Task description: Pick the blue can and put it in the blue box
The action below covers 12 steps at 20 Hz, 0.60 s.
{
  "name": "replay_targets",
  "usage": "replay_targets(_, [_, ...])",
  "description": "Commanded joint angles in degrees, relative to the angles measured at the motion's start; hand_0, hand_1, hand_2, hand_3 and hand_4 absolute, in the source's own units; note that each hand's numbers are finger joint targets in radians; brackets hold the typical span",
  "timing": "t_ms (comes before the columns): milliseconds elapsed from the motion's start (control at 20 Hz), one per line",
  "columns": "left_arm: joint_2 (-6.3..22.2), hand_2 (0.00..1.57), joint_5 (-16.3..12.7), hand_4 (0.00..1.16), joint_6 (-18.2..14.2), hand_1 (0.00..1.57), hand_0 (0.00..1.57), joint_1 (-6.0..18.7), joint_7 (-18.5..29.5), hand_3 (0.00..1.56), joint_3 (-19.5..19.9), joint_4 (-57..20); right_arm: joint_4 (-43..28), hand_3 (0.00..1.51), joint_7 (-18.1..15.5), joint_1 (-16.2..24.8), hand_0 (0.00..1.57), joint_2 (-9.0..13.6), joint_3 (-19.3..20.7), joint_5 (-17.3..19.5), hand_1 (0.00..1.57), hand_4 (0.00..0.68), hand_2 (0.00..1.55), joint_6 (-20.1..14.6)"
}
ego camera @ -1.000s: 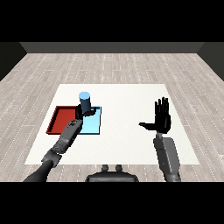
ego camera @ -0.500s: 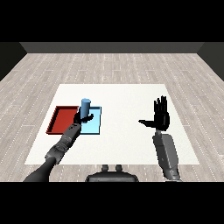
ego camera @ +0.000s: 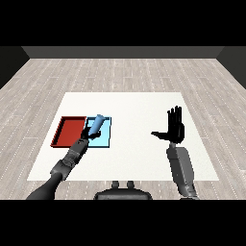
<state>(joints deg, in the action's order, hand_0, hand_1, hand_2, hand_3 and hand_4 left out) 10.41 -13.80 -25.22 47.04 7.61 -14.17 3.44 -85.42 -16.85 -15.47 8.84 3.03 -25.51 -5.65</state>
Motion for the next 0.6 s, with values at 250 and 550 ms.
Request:
replay_targets(250, [-2.04, 0.0, 1.88, 0.0, -12.7, 0.0, 0.0, -0.32, 2.76, 0.0, -0.29, -1.35, 0.37, 0.0, -1.81, 0.12, 0.0, -0.28, 1.09, -1.93, 0.0, 0.0, 0.0, 3.17])
replay_targets(550, [1.44, 0.0, -1.67, 0.0, -13.72, 0.0, 0.0, 1.23, 9.67, 0.0, 4.65, 3.6, 0.87, 0.0, 0.47, -1.39, 0.0, -0.81, 0.5, -1.86, 0.0, 0.0, 0.0, 2.35])
